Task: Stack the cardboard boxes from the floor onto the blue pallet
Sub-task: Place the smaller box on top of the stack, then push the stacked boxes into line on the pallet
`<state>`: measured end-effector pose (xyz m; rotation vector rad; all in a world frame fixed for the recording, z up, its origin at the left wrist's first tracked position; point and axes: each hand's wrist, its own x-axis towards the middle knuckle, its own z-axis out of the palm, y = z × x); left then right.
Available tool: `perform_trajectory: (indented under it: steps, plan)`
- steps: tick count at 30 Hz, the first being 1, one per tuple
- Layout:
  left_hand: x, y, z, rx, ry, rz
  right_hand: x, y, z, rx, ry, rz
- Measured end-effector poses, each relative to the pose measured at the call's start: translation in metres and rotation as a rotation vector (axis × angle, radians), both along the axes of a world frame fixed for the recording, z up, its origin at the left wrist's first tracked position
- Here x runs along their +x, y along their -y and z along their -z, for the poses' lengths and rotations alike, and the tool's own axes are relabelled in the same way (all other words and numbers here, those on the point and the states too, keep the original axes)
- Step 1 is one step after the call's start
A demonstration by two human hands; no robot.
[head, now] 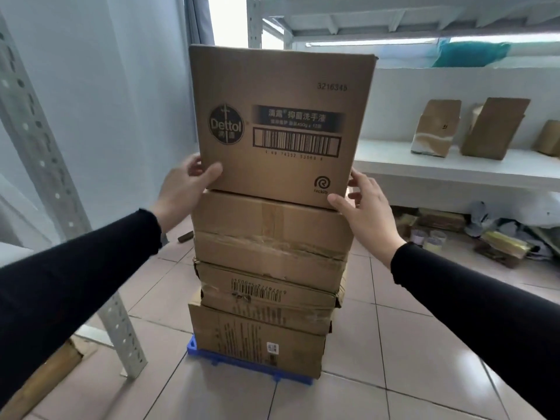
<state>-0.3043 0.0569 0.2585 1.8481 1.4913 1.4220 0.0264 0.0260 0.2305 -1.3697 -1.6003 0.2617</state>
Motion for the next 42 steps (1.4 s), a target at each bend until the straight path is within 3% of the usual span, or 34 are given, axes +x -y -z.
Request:
perform_trajectory:
  steps: [4,13,22,29,32,36,42]
  plan:
    - [-0.008,0.001,0.048,0.065,-0.028,-0.026,-0.002,0.001,0.024,-0.031,0.014,-0.019]
    - [-0.006,-0.012,0.061,0.135,0.094,-0.131,-0.008,-0.006,0.039,0.028,-0.097,0.056]
    - [-0.004,-0.016,0.065,0.173,0.188,-0.107,-0.008,-0.009,0.045,0.073,-0.162,0.046]
    - [-0.021,-0.007,0.102,0.070,0.088,-0.201,0.006,0.007,0.080,0.004,-0.239,-0.051]
    - [-0.034,0.002,0.146,-0.116,0.041,-0.198,0.012,0.018,0.124,-0.166,-0.233,-0.005]
    - [-0.031,0.004,0.179,-0.254,0.038,-0.032,0.005,0.028,0.166,-0.407,-0.217,-0.055]
    - [-0.031,-0.004,0.193,-0.210,0.059,-0.037,-0.008,0.024,0.186,-0.308,-0.362,-0.138]
